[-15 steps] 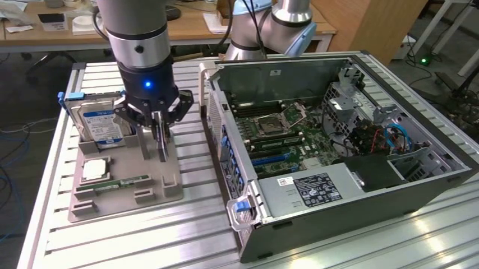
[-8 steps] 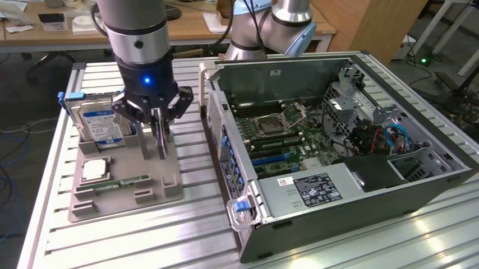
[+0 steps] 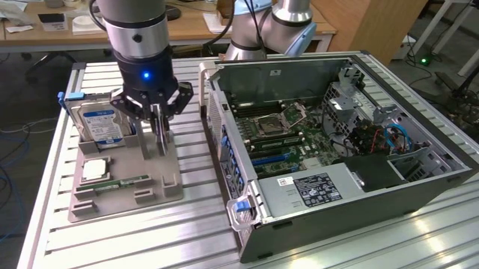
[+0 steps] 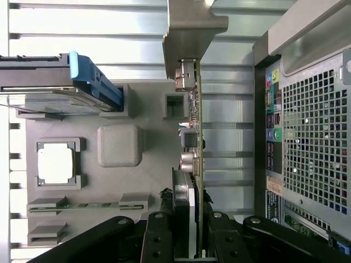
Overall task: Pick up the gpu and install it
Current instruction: 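Pick up the gpu and move the gpu toward the slot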
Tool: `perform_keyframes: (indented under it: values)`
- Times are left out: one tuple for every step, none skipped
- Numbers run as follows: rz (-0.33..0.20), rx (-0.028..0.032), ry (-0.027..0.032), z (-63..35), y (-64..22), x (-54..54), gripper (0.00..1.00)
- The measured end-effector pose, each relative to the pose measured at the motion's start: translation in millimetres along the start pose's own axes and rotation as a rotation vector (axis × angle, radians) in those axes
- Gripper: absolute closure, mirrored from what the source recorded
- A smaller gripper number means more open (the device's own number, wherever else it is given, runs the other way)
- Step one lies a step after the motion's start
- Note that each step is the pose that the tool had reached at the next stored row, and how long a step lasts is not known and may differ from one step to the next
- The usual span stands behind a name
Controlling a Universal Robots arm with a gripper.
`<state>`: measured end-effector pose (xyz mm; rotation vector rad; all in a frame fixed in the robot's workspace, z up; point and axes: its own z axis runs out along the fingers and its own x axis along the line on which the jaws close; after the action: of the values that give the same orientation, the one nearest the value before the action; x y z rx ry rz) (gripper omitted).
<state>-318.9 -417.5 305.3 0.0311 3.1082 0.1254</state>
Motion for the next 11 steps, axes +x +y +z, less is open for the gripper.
perform_keyframes:
  values:
    - [0.000,-0.0017,0.0001,-0.8,0.1,0.0,0.72]
    - [0.000,-0.0026,0.0001,-1.8,0.2,0.0,0.72]
    - [0.000,-0.0034,0.0001,-2.9,0.3,0.0,0.72]
    - [0.000,-0.0042,0.0001,-3.9,0.3,-0.1,0.72]
    - [0.000,-0.0049,0.0002,-5.0,0.4,-0.1,0.72]
    - [0.000,-0.0061,0.0002,-6.1,0.5,-0.2,0.72]
    - [0.000,-0.0071,0.0002,-7.2,0.6,-0.2,0.72]
    - [0.000,-0.0076,0.0002,-8.3,0.7,-0.3,0.72]
    - [0.000,-0.0080,0.0002,-9.5,0.8,-0.3,0.72]
    - [0.000,-0.0083,0.0002,-10.8,0.9,-0.3,0.72]
    - [0.000,-0.0085,0.0002,-12.0,1.0,-0.4,0.72]
